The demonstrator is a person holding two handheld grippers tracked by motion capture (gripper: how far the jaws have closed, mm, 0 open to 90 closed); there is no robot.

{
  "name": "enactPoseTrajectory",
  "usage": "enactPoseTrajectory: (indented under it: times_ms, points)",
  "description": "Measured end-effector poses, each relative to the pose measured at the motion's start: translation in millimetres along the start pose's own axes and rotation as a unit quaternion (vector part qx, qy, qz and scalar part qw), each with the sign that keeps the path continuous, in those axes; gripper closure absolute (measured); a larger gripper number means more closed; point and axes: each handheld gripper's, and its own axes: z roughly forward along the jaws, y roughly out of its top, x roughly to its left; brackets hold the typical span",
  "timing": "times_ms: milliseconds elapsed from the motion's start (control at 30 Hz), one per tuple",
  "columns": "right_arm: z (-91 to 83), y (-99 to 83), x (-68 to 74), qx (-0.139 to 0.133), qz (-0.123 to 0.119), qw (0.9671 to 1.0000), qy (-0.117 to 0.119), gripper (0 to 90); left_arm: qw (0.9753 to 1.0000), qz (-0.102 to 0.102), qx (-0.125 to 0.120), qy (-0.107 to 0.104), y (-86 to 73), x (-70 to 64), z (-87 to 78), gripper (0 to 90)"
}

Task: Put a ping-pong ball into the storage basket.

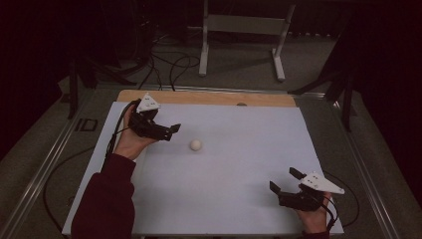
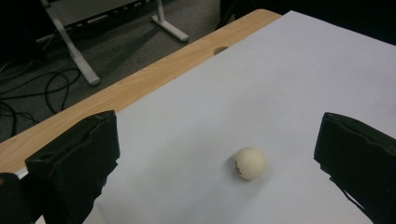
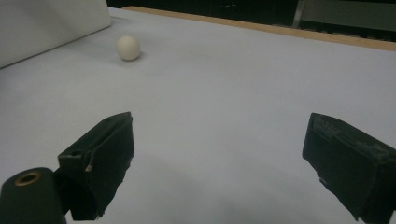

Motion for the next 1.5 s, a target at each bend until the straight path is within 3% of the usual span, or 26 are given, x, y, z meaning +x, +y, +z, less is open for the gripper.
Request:
enactPoseTrajectory:
  times_ms: [567,1500]
  points:
    - [-1.5,0.4,-1.0,-0.002,0.002,1.0,-0.002,9.0,0.9999,0.006,0.005,-0.009,4.7,-15.3,19.5,1.1]
    - [-1.9,0.5,-1.3,-0.004,0.0,1.0,-0.001,9.0,0.9997,-0.006,0.007,-0.024,1.9,-28.5,44.2,1.0]
